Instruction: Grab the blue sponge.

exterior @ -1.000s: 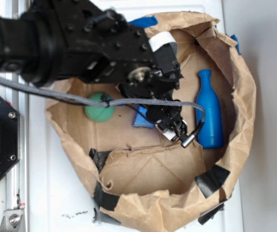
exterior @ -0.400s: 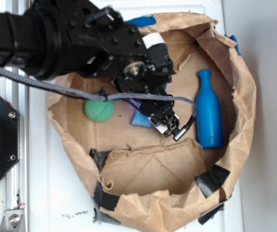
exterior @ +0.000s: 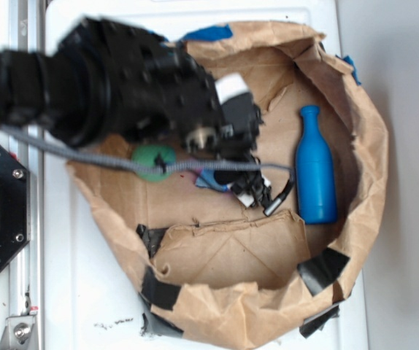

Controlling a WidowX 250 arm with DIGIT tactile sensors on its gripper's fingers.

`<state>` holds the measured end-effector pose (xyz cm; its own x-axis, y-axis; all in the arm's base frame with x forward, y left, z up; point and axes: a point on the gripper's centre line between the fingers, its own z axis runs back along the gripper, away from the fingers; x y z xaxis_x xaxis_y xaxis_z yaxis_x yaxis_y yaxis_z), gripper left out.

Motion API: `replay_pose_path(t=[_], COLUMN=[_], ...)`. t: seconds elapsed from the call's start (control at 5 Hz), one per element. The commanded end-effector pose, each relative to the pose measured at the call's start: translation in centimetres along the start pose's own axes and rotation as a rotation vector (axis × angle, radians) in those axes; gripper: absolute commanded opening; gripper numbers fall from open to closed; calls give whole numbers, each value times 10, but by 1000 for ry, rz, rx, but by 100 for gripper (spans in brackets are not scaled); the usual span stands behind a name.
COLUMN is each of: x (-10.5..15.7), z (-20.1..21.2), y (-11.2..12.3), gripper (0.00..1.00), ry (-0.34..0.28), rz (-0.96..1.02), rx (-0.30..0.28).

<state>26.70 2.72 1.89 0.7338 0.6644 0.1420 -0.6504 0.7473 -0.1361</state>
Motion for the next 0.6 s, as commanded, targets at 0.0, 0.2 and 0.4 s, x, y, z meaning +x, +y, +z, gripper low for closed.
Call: replay_pose_path(t=[0.0,0.2,0.4], x=[-22,-24,-26], z=[-6,4,35], y=[5,7,4], gripper=[0,0,0], ry=[-2,-1,28], rz=[18,3,-39], rx=[12,0,-43])
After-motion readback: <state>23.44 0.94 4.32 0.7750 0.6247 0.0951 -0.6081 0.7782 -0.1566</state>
